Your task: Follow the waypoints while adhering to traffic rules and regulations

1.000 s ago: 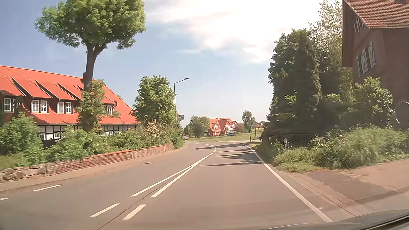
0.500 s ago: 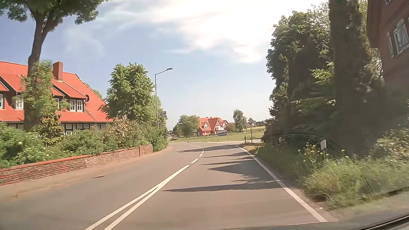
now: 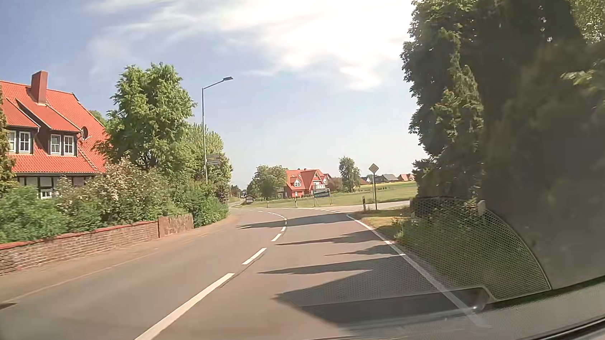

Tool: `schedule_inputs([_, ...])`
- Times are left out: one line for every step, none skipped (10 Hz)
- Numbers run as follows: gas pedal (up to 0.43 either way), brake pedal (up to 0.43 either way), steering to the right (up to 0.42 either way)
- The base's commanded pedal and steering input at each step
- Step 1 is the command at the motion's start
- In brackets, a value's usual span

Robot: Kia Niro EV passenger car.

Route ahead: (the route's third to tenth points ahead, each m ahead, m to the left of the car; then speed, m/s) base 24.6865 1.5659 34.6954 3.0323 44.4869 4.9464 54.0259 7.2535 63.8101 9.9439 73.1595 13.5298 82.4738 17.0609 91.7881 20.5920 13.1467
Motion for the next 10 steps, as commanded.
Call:
schedule_inputs([0.15, 0.0, 0.004])
schedule_inputs([0.15, 0.0, 0.004])
schedule_inputs([0.15, 0.0, 0.003])
schedule_inputs([0.15, 0.0, 0.001])
schedule_inputs([0.15, 0.0, -0.005])
schedule_inputs([0.15, 0.0, -0.01])
schedule_inputs([0.15, 0.0, -0.012])
schedule_inputs([0.15, 0.0, -0.014])
schedule_inputs([0.15, 0.0, -0.016])
schedule_inputs([0.15, 0.0, -0.02])
